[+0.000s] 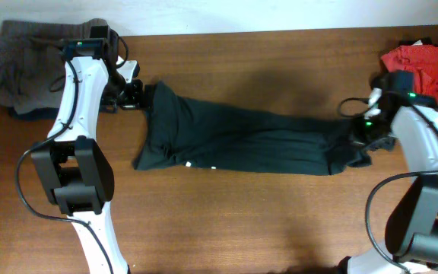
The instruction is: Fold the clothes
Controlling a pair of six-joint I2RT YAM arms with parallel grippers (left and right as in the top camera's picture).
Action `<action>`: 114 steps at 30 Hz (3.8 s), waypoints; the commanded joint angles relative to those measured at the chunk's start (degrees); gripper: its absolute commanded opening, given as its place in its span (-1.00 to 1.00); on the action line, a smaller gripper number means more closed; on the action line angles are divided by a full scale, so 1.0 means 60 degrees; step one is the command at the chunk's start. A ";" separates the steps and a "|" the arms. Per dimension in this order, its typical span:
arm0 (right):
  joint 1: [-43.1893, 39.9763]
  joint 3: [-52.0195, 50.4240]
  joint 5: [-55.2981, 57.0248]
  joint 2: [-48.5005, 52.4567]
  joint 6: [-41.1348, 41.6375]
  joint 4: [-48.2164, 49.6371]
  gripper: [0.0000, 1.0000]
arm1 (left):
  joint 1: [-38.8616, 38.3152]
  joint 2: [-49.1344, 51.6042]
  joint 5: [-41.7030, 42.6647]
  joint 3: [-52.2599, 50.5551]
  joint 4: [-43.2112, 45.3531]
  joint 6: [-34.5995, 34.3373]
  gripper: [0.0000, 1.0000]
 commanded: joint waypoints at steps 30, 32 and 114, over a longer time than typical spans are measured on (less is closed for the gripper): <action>0.2182 0.2510 -0.0186 0.0204 0.1512 -0.1286 -0.32 | 0.0007 -0.0106 0.0138 0.0138 0.0015 0.0080 0.98; 0.2106 0.2295 -0.0204 0.0302 0.1515 -0.1413 -0.67 | 0.0007 -0.0106 0.0138 0.0138 0.0007 0.0080 0.98; -0.0889 -0.2721 -0.7286 0.2302 -0.2918 0.3643 0.97 | -0.0215 -0.0106 0.0138 0.0138 0.0047 0.0080 0.98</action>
